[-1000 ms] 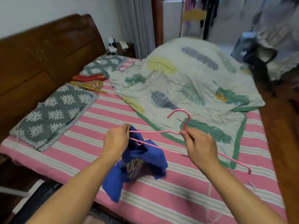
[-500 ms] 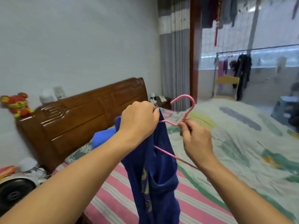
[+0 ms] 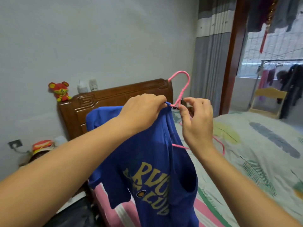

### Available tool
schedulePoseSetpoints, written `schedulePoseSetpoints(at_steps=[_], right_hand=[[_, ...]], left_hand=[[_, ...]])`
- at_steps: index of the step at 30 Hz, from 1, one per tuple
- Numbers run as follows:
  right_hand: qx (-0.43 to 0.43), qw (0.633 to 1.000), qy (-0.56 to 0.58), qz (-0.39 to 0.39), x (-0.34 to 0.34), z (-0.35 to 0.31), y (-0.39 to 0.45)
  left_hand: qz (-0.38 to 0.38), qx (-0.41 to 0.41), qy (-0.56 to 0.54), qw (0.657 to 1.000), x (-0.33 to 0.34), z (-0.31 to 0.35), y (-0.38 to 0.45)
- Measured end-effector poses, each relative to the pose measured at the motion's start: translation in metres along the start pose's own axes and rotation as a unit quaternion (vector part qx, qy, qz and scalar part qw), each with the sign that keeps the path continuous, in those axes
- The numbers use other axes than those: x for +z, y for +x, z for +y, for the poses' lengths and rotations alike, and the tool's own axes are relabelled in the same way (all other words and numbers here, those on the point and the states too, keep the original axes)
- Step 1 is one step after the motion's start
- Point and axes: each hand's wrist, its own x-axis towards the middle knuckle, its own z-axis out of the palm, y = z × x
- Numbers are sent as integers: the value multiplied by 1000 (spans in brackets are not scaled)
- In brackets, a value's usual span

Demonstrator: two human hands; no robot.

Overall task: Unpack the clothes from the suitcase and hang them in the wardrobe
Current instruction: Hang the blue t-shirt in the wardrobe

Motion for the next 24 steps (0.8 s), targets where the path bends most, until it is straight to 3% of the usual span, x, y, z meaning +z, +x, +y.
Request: schedulePoseSetpoints(at_steps=[2, 4, 6, 8, 12, 15, 19, 24], right_hand=[[-23, 999, 12, -20, 6, 2, -47], [12, 988, -1, -151, 14, 20, -104], [60, 942, -96, -315, 22, 61, -143], [-29, 894, -159, -419, 19, 101, -152], [-177, 918, -91, -343, -16, 152, -112], [-240, 899, -108, -350, -29, 150, -68], [-331, 878, -100, -330, -24, 114, -40], [-410, 852, -66, -319, -19, 74, -36]], left_hand=[[-7, -78, -53, 995, 6, -3, -10], [4, -136, -90, 987, 8, -15, -22], [27, -153, -100, 983, 6, -32, -34], [34, -144, -120, 982, 0, -51, -51], [-27, -96, -132, 986, -8, -84, -110], [-40, -77, -159, 983, -14, -88, -148], [42, -76, -82, 993, -29, -94, -167], [121, -170, 108, 972, -49, -122, -196]])
